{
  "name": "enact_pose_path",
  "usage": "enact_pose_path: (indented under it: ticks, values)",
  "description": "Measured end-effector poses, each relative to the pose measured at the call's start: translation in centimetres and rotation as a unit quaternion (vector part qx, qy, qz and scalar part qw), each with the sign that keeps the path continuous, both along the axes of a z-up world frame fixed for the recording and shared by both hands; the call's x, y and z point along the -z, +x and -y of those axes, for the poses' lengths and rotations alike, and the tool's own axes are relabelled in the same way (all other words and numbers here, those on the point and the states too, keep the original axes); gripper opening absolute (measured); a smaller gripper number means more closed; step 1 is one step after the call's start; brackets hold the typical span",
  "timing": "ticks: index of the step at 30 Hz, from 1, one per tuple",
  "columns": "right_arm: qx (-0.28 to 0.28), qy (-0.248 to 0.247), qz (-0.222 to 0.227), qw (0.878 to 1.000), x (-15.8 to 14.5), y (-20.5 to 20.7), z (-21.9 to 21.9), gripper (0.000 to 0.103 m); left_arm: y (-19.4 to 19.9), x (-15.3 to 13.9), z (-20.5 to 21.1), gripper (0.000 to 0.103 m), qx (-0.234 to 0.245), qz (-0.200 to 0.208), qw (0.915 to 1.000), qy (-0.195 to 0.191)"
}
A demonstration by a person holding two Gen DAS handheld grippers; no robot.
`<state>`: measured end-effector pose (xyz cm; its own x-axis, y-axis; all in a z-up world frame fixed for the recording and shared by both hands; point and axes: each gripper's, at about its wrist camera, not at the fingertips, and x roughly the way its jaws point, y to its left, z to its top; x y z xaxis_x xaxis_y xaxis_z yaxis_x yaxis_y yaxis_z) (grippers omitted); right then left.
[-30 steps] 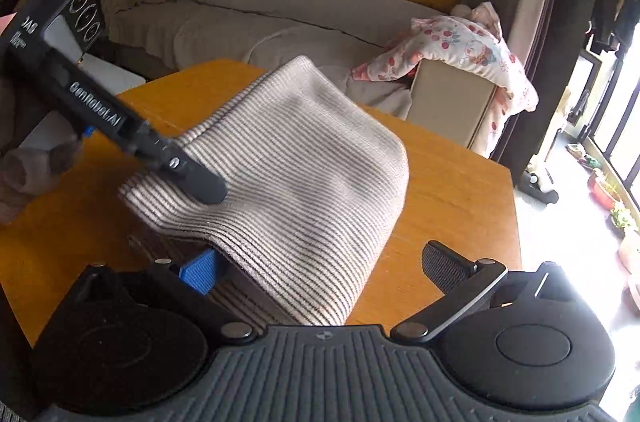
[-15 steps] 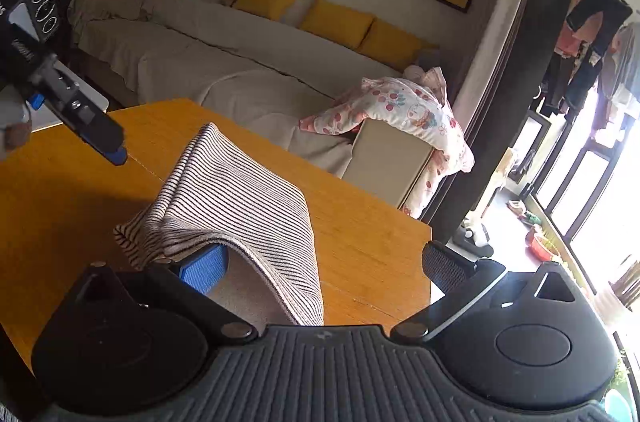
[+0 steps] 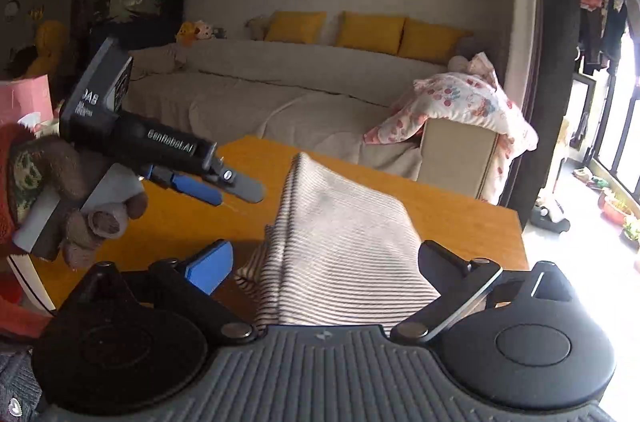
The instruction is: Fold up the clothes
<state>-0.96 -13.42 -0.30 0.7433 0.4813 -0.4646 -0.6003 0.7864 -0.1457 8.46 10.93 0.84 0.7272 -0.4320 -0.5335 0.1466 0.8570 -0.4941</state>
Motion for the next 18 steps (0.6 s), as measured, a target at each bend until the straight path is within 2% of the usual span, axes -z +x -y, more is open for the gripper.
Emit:
enact_pose_path:
  ticks: [2,3,4,6,7,10,15,18]
  values:
    - [-0.009,-0.067,0.037,0.997,3.0,-0.3,-3.0,0.086,-0.2,0.0,-0.4,0.097,-0.007,0.0,1.0,-0.002]
    - [-0.009,-0.103,0.069,0.992,4.3,-0.6,-4.3,0.084,-0.3,0.0,-0.6,0.097,-0.01,-0.001,0.9999,-0.002]
    - [-0.006,-0.13,0.1,0.986,5.2,-0.7,-5.2,0.078,-0.4,-0.1,-0.9,0.097,-0.014,-0.001,0.9999,-0.002]
    - [0.007,-0.139,0.121,0.983,5.6,-0.1,-5.7,0.059,-0.6,0.0,-1.5,0.097,-0.022,-0.003,0.9998,-0.004]
    - [0.012,-0.13,0.117,0.985,5.5,0.4,-5.5,0.047,-0.8,0.1,-1.9,0.097,-0.027,-0.006,0.9996,-0.008]
    - [0.021,-0.114,0.116,0.986,4.2,0.8,-4.0,0.032,-0.9,0.4,-2.8,0.097,-0.038,-0.015,0.9989,-0.021]
    - [0.002,-0.174,0.179,0.968,1.6,-1.3,-1.8,0.024,-0.7,0.5,-3.4,0.097,-0.045,-0.019,0.9985,-0.025]
    - [-0.049,-0.262,0.201,0.943,3.1,-3.0,-3.0,0.024,-0.5,-0.1,-3.2,0.097,-0.038,-0.009,0.9988,-0.031]
